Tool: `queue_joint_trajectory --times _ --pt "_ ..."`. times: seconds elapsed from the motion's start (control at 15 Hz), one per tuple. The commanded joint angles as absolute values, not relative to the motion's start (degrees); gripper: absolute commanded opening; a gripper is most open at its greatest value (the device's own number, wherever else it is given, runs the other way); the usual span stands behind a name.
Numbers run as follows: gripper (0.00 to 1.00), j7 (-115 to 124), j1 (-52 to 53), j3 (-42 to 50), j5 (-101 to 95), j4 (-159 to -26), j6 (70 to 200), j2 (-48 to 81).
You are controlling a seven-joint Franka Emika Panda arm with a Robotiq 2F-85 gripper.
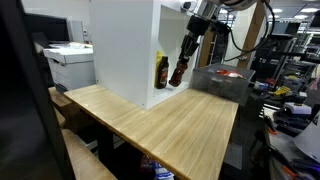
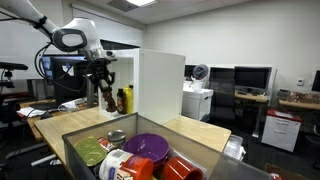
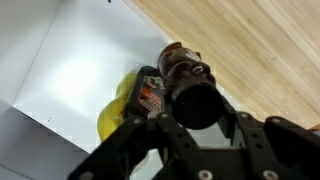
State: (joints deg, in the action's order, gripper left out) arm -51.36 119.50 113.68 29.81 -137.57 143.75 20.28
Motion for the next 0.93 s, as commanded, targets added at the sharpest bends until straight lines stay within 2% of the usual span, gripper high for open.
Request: queue_joint_trajectory --times 0.0,0.47,0.87 --pt "0.2 -52.43 119.5 114.87 29.21 -135.43 142.5 19.43" --pt "0.2 -51.05 123.82 120.89 32.87 -133.3 126.63 25.97" --pt "0.2 -51.42 123.19 121.9 33.62 -133.04 122.67 27.48"
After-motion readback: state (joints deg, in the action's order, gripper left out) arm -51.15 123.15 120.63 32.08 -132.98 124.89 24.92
